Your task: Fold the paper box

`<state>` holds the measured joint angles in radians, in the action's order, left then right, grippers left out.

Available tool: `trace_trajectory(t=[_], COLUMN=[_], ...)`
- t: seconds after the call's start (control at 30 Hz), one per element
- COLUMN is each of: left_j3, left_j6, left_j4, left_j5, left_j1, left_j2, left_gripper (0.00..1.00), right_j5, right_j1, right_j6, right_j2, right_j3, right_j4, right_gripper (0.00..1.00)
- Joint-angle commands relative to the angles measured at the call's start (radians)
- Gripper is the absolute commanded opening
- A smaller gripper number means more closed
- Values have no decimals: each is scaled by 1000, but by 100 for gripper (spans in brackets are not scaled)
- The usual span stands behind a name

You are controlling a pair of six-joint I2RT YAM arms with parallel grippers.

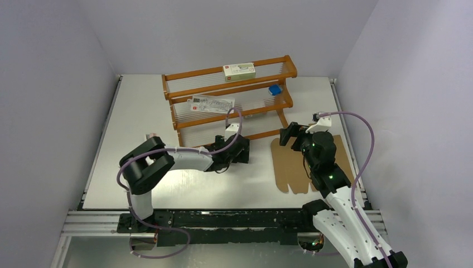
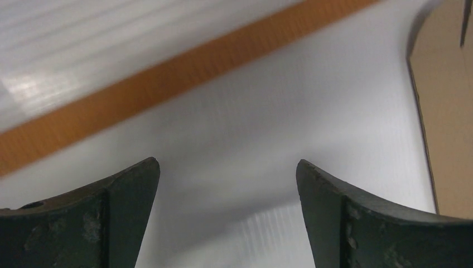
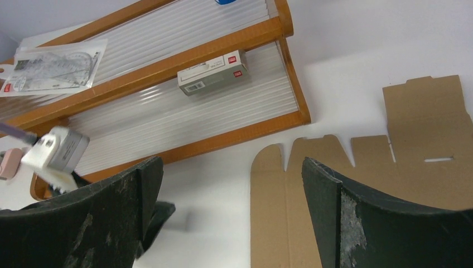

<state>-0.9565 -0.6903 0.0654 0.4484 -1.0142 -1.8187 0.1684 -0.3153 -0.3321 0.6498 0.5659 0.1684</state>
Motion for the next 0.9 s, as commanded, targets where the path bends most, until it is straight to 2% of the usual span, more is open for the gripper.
trace_trajectory(t=[0.0,0.27,0.5,0.87], left_j3=[-68,-203,-389,-659], left_j6=[56,131,182,216], left_j4=[32,31,12,-18], left_j5=[16,7,-33,-102], left_j1=[57,171,240,267], left_j2=[-70,-194,-333,-516], left_gripper=[98,98,98,98], right_j5=[-10,-15,-17,-30], right_j1=[9,10,9,9], right_j6=[13,11,12,6], right_j2=[1,12,22,42], right_j3=[-9,0,6,18], right_j4=[-29,-12,-13,-1], right_gripper=[100,100,100,100])
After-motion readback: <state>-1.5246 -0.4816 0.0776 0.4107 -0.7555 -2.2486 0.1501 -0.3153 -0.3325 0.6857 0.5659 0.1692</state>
